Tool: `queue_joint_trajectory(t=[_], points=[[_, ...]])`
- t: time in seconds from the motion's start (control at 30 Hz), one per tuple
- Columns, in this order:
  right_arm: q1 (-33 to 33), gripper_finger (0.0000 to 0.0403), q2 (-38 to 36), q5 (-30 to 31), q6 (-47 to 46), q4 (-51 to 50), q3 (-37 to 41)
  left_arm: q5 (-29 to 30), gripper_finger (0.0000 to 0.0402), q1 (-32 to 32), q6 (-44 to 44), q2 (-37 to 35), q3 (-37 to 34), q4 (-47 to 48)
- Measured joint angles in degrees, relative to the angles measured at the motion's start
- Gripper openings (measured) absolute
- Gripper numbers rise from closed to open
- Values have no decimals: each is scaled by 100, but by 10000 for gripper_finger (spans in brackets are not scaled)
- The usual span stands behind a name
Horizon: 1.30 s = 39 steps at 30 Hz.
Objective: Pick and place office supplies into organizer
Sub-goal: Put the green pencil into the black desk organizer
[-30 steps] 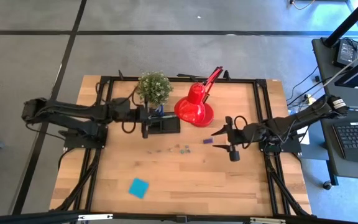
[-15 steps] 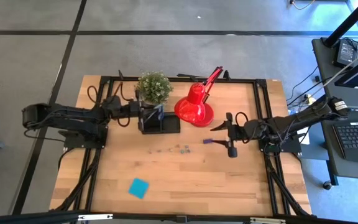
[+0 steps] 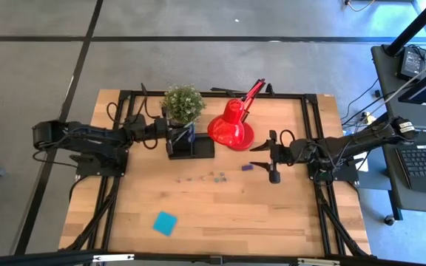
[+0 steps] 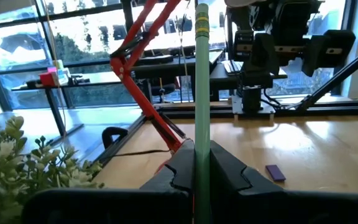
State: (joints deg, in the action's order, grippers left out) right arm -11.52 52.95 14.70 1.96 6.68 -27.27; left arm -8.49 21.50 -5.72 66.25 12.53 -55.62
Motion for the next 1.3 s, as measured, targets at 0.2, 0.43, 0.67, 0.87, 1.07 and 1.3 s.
queue_joint_trajectory(t=[0.2,0.43,0.67,0.87,1.07,1.3], points=[[104,222,2,0,4,-7,0,17,17,0,40,650,2,-782],[102,222,4,-2,5,-39,0,42,17,0,236,1485,2,-1627],[102,222,4,-4,7,-39,0,85,17,73,314,2007,6,-2127],[102,222,4,-4,7,-37,0,110,17,83,348,2169,0,-2093],[102,222,4,-5,7,-36,0,125,17,81,348,2176,0,-1964],[102,222,4,-7,-20,-35,0,293,17,79,476,2104,0,-1885]])
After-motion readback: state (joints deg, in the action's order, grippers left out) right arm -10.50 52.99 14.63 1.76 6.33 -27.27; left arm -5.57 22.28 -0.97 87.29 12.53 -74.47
